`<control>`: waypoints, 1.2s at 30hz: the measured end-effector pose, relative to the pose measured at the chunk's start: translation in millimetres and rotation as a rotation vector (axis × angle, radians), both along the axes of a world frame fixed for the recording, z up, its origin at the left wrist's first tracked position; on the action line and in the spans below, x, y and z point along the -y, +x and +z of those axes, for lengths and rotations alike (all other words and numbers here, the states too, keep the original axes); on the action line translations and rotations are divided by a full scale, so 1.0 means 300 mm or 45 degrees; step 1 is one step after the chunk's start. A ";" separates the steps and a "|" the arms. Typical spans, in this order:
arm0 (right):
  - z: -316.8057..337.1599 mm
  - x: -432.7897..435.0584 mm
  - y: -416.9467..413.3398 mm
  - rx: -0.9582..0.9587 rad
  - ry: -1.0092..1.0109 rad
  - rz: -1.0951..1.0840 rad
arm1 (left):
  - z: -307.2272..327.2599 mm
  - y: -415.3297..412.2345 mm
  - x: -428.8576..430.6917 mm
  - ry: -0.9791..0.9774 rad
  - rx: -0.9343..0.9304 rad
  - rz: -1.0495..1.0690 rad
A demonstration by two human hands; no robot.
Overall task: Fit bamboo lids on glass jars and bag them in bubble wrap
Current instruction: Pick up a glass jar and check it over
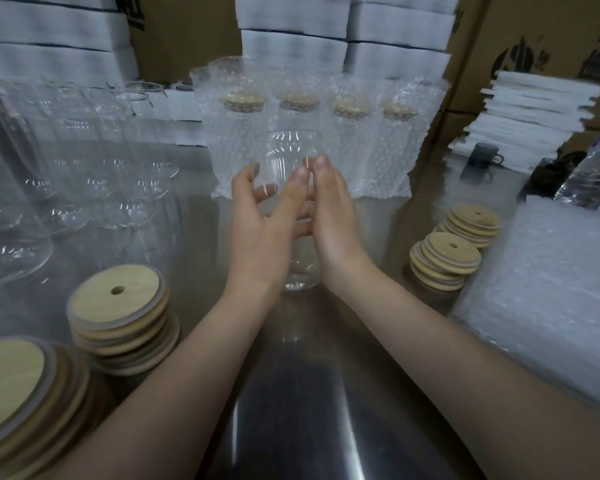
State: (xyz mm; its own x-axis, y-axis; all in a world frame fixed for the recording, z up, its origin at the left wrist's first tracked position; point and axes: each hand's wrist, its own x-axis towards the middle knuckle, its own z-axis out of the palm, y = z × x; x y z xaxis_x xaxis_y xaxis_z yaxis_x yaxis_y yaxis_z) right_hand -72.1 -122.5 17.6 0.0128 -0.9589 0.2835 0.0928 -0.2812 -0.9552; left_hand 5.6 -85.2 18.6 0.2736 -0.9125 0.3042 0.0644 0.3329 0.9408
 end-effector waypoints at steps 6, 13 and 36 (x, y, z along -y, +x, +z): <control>0.003 -0.021 0.006 0.019 -0.007 0.066 | -0.003 0.022 -0.008 0.022 0.124 0.146; 0.022 -0.004 -0.012 0.077 0.118 0.017 | 0.001 0.035 -0.007 0.007 -0.033 0.043; 0.013 0.004 -0.020 0.194 0.256 0.192 | -0.016 0.036 0.031 -0.047 -0.255 -0.059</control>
State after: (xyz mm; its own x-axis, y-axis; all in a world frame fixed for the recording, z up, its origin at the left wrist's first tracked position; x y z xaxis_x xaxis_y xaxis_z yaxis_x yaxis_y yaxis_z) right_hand -78.0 -123.8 21.6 0.1314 -0.9865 0.0975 0.2656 -0.0597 -0.9622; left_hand 16.3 -94.3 13.8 0.2899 -0.9148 0.2812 0.2652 0.3590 0.8949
